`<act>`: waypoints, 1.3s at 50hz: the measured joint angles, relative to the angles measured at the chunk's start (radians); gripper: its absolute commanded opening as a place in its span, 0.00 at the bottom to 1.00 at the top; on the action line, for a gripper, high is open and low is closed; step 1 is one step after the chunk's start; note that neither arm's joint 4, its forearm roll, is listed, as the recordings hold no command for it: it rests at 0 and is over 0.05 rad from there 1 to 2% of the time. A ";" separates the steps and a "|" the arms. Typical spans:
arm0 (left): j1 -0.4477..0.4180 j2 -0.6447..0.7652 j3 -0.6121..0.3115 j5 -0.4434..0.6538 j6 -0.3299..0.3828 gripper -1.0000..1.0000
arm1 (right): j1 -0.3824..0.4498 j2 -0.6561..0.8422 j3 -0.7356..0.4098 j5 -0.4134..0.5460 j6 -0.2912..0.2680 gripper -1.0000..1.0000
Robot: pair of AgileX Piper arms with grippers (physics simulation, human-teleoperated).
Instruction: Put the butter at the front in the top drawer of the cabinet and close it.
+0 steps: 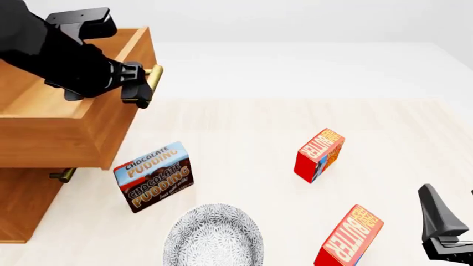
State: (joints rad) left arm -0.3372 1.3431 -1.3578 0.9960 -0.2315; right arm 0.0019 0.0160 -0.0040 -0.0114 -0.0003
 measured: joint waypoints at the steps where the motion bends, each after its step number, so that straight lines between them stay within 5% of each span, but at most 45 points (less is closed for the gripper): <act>1: -0.001 0.000 0.000 0.000 -0.003 1.00 | 0.000 0.000 0.000 0.000 0.000 1.00; 38: -0.028 -0.005 -0.082 0.080 -0.041 1.00 | 0.000 0.000 0.000 0.000 0.000 1.00; 65: -0.087 -0.078 -0.263 0.166 0.085 1.00 | 0.000 0.000 0.000 0.000 0.000 1.00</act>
State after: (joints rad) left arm -0.4244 1.2653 -1.6211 1.1618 -0.1463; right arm 0.0018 0.0159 -0.0040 -0.0114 -0.0003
